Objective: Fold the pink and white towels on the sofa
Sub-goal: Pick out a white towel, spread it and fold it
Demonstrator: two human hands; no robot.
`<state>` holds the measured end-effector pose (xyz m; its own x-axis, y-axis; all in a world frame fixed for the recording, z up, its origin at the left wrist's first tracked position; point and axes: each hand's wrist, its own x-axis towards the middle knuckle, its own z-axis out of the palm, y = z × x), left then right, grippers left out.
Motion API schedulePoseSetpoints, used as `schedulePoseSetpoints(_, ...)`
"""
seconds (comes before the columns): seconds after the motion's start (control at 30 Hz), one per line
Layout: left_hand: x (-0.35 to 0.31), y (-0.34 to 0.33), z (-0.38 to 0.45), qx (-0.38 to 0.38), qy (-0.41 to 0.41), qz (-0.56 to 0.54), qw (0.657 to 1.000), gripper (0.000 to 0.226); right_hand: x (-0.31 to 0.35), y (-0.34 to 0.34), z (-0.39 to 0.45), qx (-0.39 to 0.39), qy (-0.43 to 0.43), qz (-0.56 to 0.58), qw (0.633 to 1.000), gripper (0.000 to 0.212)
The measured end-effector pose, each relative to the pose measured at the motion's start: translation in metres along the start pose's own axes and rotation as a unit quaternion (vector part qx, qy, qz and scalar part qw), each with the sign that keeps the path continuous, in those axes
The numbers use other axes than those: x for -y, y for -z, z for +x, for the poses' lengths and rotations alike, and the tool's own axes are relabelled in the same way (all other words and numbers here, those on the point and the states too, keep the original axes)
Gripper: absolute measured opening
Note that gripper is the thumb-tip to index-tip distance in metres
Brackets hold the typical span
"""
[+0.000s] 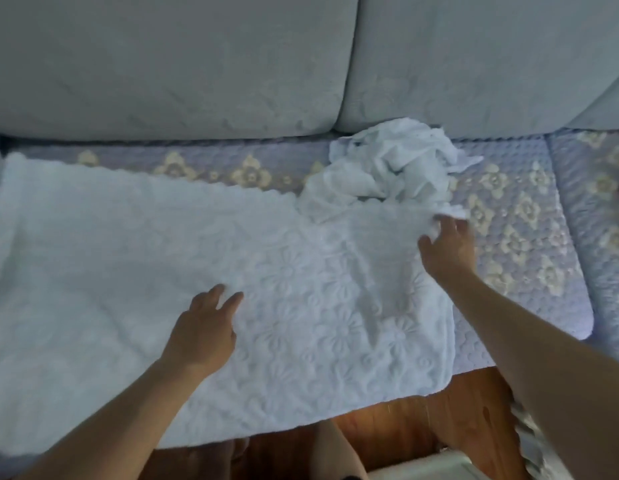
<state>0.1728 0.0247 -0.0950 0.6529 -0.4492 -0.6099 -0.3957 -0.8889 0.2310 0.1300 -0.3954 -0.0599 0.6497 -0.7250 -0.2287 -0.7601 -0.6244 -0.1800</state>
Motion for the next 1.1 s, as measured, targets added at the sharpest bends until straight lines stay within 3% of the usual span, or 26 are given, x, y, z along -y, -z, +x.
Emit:
schedulePoseSetpoints(0.1, -0.033, 0.004, 0.036, 0.003, 0.007, 0.033, 0.999, 0.072, 0.032, -0.001, 0.079, 0.002, 0.038, -0.031, 0.999, 0.088)
schedulePoseSetpoints(0.2, -0.064, -0.001, 0.068, 0.047, 0.039, 0.04, 0.997, 0.077, 0.055, -0.014, 0.152, 0.096, -0.049, 0.003, 0.994, 0.121)
schedulePoseSetpoints(0.27, -0.08, -0.007, 0.08, 0.085, 0.085, 0.048, 0.992, 0.077, 0.054, -0.032, 0.182, 0.171, -0.068, 0.034, 0.982, 0.125)
schedulePoseSetpoints(0.33, -0.09, -0.007, 0.086, 0.113, 0.123, 0.036, 0.985, 0.075, 0.041, -0.049, 0.196, 0.189, -0.017, 0.036, 0.981, 0.102)
schedulePoseSetpoints(0.43, -0.098, 0.011, 0.095, 0.141, 0.152, 0.025, 0.978, 0.068, -0.013, -0.036, 0.216, 0.116, -0.036, 0.092, 0.988, 0.066)
schedulePoseSetpoints(0.53, -0.109, 0.032, 0.106, 0.19, 0.178, 0.044, 0.965, 0.061, -0.102, 0.021, 0.251, -0.023, -0.175, 0.155, 0.972, 0.071)
schedulePoseSetpoints(0.63, -0.14, 0.047, 0.115, 0.193, 0.19, 0.141, 0.952, 0.052, -0.173, 0.079, 0.277, -0.089, -0.261, 0.161, 0.948, 0.087)
schedulePoseSetpoints(0.73, -0.196, 0.066, 0.144, 0.054, 0.095, 0.203, 0.973, 0.035, -0.204, 0.104, 0.263, -0.123, -0.28, 0.115, 0.945, 0.086)
schedulePoseSetpoints(0.83, -0.267, 0.08, 0.189, -0.049, -0.042, 0.084, 0.994, 0.037, -0.207, 0.071, 0.204, -0.106, -0.13, 0.095, 0.981, 0.07)
schedulePoseSetpoints(0.9, -0.313, 0.08, 0.222, -0.04, -0.096, 0.016, 0.994, 0.045, -0.196, 0.026, 0.145, 0.001, -0.123, 0.176, 0.977, 0.053)
schedulePoseSetpoints(0.97, -0.353, 0.075, 0.252, -0.02, -0.145, 0.028, 0.989, 0.052, -0.189, -0.014, 0.083, 0.096, -0.161, 0.223, 0.957, 0.038)
schedulePoseSetpoints(1.1, -0.415, 0.053, 0.294, 0.026, -0.234, 0.107, 0.966, 0.064, -0.19, -0.055, -0.017, 0.129, -0.173, 0.328, 0.919, 0.031)
